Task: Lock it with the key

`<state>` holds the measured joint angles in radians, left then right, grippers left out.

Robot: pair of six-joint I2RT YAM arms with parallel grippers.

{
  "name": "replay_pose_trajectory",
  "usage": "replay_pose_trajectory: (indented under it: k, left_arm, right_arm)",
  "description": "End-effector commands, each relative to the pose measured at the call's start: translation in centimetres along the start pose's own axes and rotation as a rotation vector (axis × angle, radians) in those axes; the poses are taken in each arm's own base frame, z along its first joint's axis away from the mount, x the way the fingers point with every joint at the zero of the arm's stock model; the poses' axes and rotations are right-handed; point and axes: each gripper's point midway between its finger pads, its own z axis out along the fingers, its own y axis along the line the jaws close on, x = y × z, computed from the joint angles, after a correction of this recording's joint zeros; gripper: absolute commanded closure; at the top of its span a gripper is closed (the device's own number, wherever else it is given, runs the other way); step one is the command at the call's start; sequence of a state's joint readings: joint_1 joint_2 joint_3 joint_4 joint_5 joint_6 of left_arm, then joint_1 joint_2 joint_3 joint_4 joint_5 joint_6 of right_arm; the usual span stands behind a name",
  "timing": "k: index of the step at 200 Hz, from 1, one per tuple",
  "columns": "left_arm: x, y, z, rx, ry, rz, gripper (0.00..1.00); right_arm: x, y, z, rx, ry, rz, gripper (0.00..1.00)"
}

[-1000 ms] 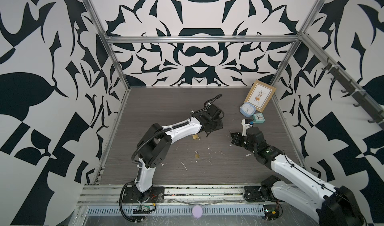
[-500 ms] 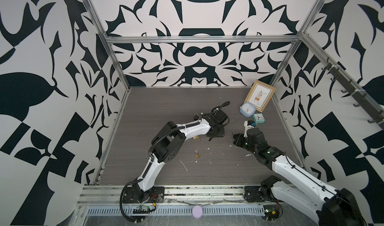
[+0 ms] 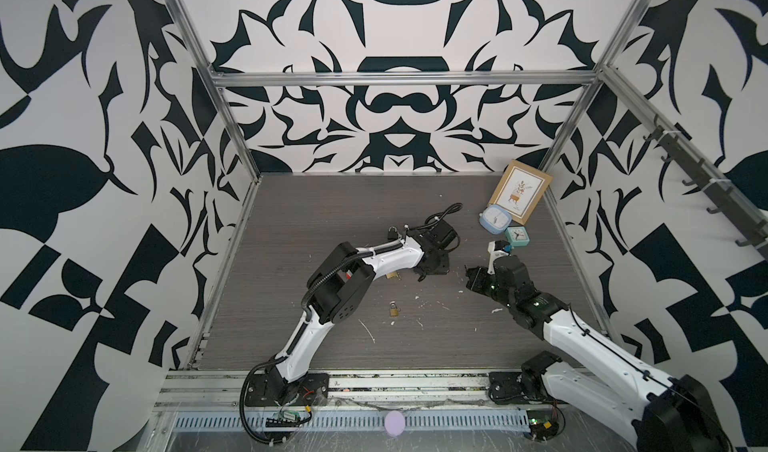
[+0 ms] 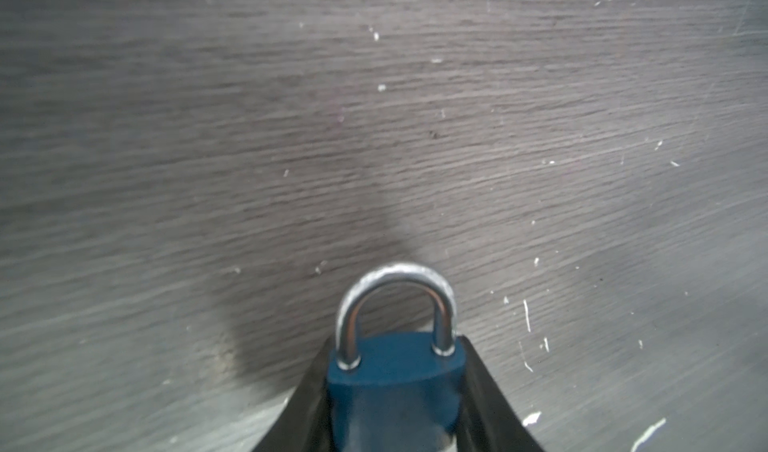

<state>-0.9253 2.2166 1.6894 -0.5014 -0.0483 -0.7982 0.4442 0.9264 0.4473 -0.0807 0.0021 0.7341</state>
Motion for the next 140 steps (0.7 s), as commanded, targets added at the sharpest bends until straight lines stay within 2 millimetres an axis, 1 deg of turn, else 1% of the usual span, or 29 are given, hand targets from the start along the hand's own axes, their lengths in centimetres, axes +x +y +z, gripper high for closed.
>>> replay_pose_trajectory:
  k: [1, 13, 43, 55, 67, 75, 87, 107, 117, 124, 140]
  left_arm:
    - [0.7, 1.0, 0.6, -0.048, 0.024, 0.027, 0.54]
    - [0.4, 0.9, 0.2, -0.045, 0.006, 0.041, 0.48]
    - [-0.6, 0.3, -1.5, -0.020, -0.048, 0.069, 0.41]
    - [-1.2, 0.0, -2.6, -0.010, -0.076, 0.076, 0.39]
    - [-2.2, -0.5, -4.5, 0.005, -0.133, 0.091, 0.37]
    - [-3.1, -0.8, -6.1, 0.018, -0.187, 0.102, 0.36]
    - [-4.6, -1.3, -9.2, 0.039, -0.287, 0.129, 0.35]
    - [-6.8, -0.7, -15.0, 0.031, -0.482, 0.178, 0.33]
    - [-7.8, 0.1, -18.1, 0.013, -0.585, 0.201, 0.32]
    - [-8.1, 0.9, -19.9, -0.005, -0.649, 0.217, 0.31]
    - [-8.6, 3.7, -23.7, -0.059, -0.780, 0.216, 0.29]
  right_arm:
    - [-1.2, 0.4, -0.1, -0.012, -0.044, 0.005, 1.00]
    - [-1.3, 0.4, -0.1, -0.008, -0.045, 0.006, 1.00]
    - [-1.7, 0.1, 0.2, 0.005, -0.049, 0.010, 1.00]
    - [-2.0, 0.1, 0.5, 0.006, -0.054, 0.015, 1.00]
    - [-2.3, 0.1, 1.0, 0.006, -0.053, 0.017, 1.00]
    - [-2.6, 0.1, 1.3, 0.003, -0.052, 0.017, 1.00]
    - [-2.8, 0.1, 2.3, -0.007, -0.030, 0.019, 1.00]
    - [-3.1, 0.7, 4.3, -0.045, 0.022, 0.005, 1.00]
    - [-3.1, 1.1, 5.4, -0.072, 0.054, -0.006, 1.00]
    - [-3.1, 1.6, 6.2, -0.099, 0.078, -0.020, 1.00]
    - [-2.6, 2.2, 8.0, -0.125, 0.147, -0.055, 1.00]
